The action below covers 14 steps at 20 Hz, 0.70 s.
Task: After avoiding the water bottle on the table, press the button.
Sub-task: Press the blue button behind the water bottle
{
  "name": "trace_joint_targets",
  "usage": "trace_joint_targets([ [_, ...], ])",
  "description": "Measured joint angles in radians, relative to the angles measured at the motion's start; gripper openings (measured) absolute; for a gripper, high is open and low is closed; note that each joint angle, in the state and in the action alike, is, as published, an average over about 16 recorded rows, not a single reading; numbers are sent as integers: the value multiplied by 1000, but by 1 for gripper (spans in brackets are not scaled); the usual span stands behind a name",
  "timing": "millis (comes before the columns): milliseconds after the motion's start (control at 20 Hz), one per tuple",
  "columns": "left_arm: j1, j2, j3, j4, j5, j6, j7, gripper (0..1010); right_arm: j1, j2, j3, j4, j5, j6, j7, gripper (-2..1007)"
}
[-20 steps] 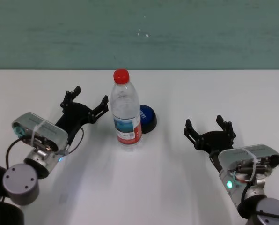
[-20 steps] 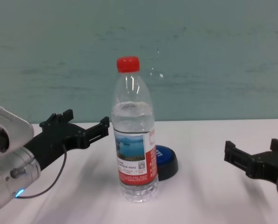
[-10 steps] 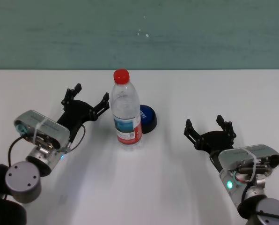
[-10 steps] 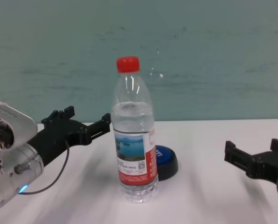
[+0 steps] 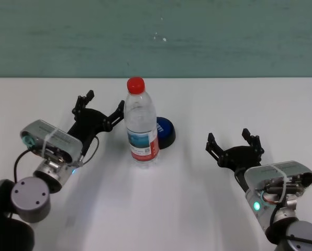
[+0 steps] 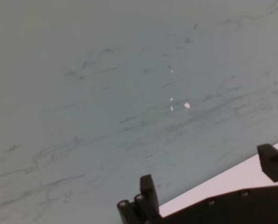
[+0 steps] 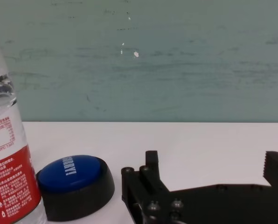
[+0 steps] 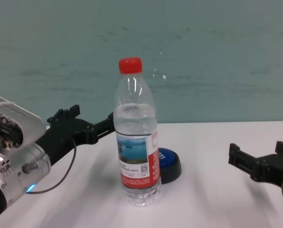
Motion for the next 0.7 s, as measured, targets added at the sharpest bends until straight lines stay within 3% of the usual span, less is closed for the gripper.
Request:
trace_joint_targets([
  [700, -12, -11, 4, 17, 14, -7, 10, 1010, 0, 0, 0, 0, 0, 0, 0, 1004],
])
